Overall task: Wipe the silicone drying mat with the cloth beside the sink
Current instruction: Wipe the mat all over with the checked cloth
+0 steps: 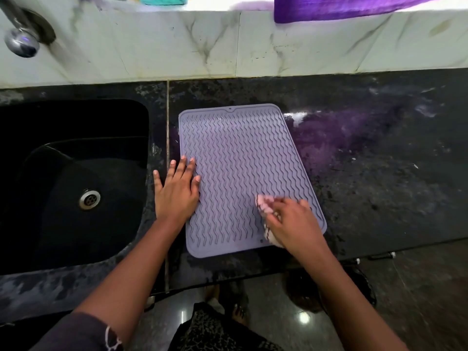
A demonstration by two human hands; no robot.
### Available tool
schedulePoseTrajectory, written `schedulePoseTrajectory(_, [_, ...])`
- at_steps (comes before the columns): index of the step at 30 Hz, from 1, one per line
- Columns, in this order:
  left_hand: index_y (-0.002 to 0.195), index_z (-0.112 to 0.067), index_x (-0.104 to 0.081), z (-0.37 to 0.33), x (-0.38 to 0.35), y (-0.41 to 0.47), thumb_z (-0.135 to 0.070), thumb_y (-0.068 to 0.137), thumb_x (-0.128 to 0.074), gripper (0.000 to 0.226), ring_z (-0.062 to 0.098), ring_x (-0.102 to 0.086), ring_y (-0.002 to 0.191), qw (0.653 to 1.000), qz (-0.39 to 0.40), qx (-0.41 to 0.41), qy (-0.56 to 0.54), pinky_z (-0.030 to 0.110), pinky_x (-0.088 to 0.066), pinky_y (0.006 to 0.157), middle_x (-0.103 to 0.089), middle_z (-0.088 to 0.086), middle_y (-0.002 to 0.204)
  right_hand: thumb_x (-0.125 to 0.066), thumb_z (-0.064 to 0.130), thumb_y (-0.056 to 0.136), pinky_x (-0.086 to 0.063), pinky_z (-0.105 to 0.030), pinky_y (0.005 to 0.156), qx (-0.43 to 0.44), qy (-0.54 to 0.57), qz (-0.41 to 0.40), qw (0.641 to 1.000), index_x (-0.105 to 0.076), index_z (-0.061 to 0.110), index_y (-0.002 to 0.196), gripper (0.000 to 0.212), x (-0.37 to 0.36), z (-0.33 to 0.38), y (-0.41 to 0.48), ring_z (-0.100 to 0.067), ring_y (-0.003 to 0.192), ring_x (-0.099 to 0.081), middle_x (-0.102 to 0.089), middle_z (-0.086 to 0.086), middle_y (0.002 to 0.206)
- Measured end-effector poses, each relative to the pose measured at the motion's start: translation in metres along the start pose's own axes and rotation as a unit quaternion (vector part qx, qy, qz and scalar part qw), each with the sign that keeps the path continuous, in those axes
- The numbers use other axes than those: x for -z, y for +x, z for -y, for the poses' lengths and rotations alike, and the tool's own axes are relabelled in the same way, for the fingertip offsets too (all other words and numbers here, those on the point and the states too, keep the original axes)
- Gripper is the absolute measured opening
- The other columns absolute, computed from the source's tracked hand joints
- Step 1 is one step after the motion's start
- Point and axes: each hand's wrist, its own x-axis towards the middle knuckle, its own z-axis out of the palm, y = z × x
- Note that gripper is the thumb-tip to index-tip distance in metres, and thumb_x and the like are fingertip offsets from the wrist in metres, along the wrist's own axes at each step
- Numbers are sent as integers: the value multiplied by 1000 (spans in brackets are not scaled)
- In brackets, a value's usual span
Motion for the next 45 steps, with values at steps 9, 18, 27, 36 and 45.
schedulePoseTrajectory(9, [148,-30,-18,1,-1,1,-44,98,-19,52,16,-9,145,1000,-4,-1,1,50,10,112,-18,-6,157,-39,36,92,-39,-37,78,32,-171,32,984,-53,12,115,36,-12,43,-38,-26,98,-40,-52,-9,112])
schedulePoseTrajectory(18, [148,-29,-20,1,-2,0,-44,97,-19,53,17,-11,145,1000,-7,-5,7,51,10,112,-20,-5,156,-38,34,95,-32,-42,97,74,-102,51,991,-26,18,141,50,-31,74,-51,-32,122,-29,-31,-9,144])
schedulePoseTrajectory(27, [148,-29,-20,1,0,0,-43,98,-21,52,16,-11,145,1000,-8,-6,1,51,10,112,-20,-5,156,-39,40,91,-39,-34,77,80,-36,41,995,-50,24,127,41,-13,58,-51,-19,96,-37,-52,-3,118])
schedulePoseTrajectory(36, [148,-30,-17,3,-1,2,-44,98,-18,52,15,-9,145,1000,-5,-8,-4,51,12,111,-19,-6,157,-45,33,88,-36,-38,92,52,-96,92,990,-34,18,138,53,-41,63,-81,-28,115,-32,-36,-7,141])
schedulePoseTrajectory(45, [133,-22,-51,23,27,38,-23,94,-43,40,24,-47,125,989,-20,-13,-144,46,-27,110,-56,4,134,-50,42,90,-40,-14,41,-18,152,110,982,-52,34,125,35,25,105,45,-4,52,-54,-60,7,70])
